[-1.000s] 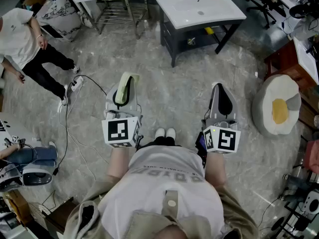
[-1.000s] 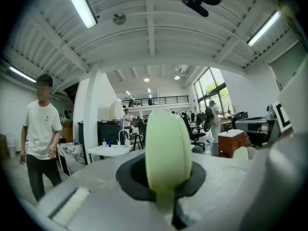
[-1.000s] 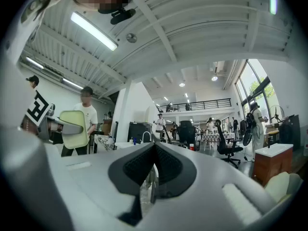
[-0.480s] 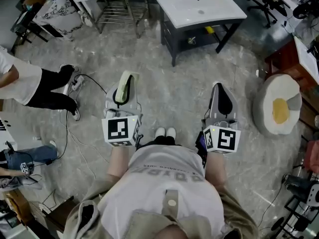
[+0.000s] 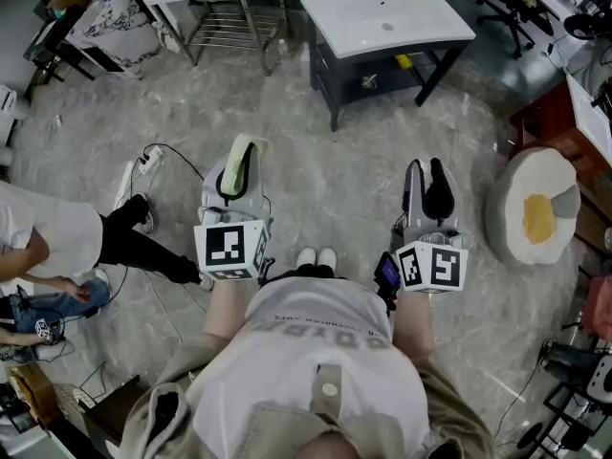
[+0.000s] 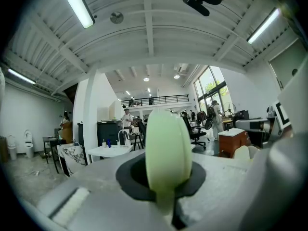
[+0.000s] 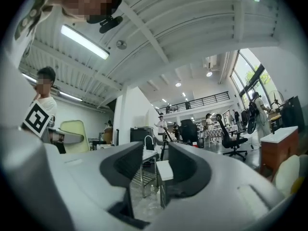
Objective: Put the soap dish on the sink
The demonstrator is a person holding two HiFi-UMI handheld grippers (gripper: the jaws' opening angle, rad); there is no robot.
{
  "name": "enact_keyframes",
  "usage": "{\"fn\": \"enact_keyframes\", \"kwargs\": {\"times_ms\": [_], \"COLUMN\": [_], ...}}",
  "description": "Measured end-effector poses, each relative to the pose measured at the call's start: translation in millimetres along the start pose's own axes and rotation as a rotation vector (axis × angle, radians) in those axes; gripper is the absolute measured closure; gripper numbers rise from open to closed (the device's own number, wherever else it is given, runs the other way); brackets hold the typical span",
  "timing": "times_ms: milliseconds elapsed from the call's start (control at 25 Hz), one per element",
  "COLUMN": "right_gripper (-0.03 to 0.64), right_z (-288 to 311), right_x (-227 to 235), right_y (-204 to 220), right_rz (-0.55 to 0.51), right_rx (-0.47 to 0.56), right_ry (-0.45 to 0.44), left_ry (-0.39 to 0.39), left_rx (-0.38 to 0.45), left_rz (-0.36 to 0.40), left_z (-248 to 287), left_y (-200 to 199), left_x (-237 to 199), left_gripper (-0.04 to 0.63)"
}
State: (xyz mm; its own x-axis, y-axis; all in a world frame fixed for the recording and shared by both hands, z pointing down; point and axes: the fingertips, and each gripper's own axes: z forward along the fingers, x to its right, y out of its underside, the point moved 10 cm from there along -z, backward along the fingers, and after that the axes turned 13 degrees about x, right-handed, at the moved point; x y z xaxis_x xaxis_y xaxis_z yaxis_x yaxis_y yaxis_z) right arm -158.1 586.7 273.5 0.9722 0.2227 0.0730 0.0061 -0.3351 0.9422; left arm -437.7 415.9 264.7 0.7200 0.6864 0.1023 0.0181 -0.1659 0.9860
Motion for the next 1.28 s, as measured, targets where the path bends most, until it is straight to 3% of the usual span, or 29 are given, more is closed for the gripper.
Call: {"fn": "enact_keyframes", "kwargs": {"times_ms": [40,120,520,800,1280], "right_gripper": [0.426,0.364,0.342,0.334,0.33], "right_z": [1.5,3.8,13.7,24.3,89.5], "right_x": [2.7,7.8,25.2,33.8,35.5], "right_y": [0.3,1.1,7.1,24.6,45.9], "right_rz": [0.014,0.032,0.043,0.065,0.052], "right_rx": [0.005,0.017,0.01,-0.041,-0.014], "right_ry": [-0.009,-0.017,-0.033,-0.028,0.011], "left_ry": [-0.001,0.0,-0.033,-0.062,0.0], "left_rx": [0.001,0.005,-0.011,-0.077,-0.034], "left_rz": [-0.001,0.0,0.008,0.007,0.002], "left_z": [1.9,6.1,15.2,23.1,100.5], "left_y": [-0.3,-1.0,-0.3,18.6,33.6], "left_x": [0.6,1.9,2.0,-6.1,-44.5], "left_gripper": [0.58,0.578,0.578,0.578,0.58]}}
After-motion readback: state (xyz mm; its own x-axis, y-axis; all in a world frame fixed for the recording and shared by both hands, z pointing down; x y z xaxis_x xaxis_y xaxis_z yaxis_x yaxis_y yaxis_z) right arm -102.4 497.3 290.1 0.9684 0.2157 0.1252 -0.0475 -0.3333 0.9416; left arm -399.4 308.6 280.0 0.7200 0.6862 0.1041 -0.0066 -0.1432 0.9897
